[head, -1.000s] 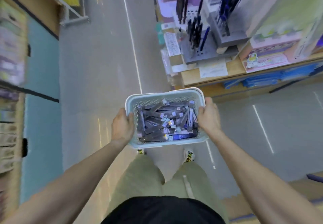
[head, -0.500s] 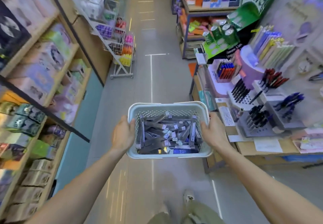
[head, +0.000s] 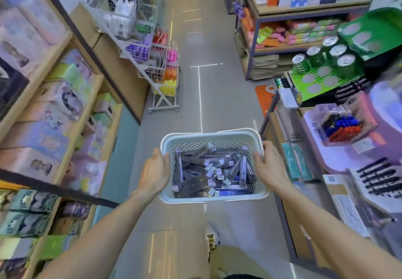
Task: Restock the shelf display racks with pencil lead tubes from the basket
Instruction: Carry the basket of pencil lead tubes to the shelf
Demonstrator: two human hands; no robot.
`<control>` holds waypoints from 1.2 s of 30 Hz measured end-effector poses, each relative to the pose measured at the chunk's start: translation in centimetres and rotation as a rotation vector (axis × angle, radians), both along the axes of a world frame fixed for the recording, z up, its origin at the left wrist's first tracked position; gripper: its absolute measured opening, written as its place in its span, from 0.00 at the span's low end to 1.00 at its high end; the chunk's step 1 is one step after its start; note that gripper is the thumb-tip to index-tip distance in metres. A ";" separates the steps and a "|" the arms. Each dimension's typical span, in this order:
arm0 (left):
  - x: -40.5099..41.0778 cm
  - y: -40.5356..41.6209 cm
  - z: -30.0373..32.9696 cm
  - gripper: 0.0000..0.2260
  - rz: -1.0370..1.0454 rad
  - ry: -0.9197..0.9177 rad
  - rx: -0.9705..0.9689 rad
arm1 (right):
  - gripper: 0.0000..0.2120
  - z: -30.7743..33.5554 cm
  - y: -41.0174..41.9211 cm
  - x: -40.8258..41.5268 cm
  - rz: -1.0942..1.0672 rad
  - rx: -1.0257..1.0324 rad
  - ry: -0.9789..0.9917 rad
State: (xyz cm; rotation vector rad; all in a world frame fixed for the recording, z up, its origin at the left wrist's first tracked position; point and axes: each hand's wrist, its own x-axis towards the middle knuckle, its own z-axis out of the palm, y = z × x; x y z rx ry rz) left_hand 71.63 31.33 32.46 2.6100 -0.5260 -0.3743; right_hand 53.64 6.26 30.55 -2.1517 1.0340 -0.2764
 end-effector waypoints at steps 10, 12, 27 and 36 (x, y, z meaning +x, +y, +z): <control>23.7 -11.3 2.2 0.12 -0.027 -0.027 -0.034 | 0.06 2.4 -11.3 23.2 -0.010 0.056 -0.019; 28.5 -14.5 1.3 0.12 -0.044 -0.017 -0.041 | 0.06 1.9 -14.0 27.3 -0.035 0.060 -0.008; 58.6 -54.4 1.6 0.17 -0.554 0.040 -0.055 | 0.07 2.7 -41.1 47.9 -0.552 0.028 0.054; 63.9 -83.3 -0.5 0.13 -0.763 0.097 0.001 | 0.07 -1.3 -62.3 51.6 -0.860 0.086 0.015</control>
